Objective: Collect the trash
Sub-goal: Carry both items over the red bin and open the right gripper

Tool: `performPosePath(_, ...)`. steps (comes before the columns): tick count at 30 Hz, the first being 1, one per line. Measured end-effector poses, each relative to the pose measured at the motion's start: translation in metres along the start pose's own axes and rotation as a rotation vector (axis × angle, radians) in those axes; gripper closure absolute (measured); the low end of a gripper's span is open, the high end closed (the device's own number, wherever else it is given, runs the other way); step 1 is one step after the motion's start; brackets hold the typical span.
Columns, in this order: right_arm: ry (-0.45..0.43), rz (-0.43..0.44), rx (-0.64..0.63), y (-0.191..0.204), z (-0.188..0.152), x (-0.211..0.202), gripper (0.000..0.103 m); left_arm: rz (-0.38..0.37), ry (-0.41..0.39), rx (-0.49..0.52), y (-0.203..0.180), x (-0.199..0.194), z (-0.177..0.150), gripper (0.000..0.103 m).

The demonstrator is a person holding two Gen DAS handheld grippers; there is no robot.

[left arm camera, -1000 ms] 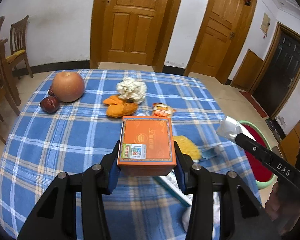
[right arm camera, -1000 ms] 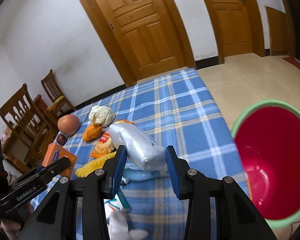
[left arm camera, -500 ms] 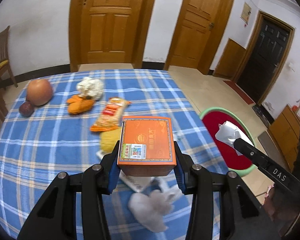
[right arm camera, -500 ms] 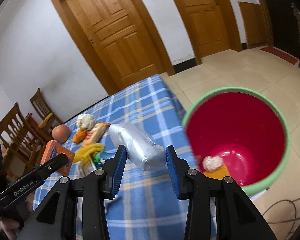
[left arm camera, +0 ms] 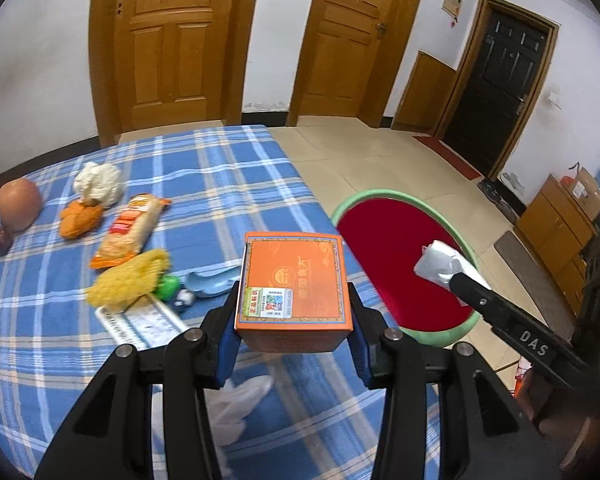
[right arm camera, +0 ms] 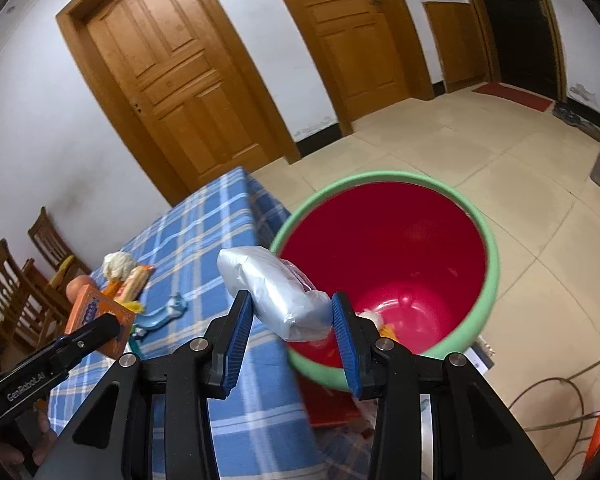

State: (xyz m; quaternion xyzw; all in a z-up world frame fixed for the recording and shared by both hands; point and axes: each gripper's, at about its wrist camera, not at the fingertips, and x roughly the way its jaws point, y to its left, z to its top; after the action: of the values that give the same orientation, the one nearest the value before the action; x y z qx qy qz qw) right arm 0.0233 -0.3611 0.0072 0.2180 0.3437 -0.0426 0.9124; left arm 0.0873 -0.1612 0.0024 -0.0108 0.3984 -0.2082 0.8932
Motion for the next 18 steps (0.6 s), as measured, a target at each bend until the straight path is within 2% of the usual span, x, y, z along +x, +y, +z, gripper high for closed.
performPosePath(13, 0.013, -0.082, 0.066, -0.052, 0.002, 0.015, 0.059, -0.024, 0.051, 0.052, -0.035, 0.038, 0.009, 0.057)
performPosePath(18, 0.003, -0.081, 0.073, -0.059, 0.004, 0.016, 0.059, -0.032, 0.066, 0.073, -0.045, 0.050, 0.011, 0.057)
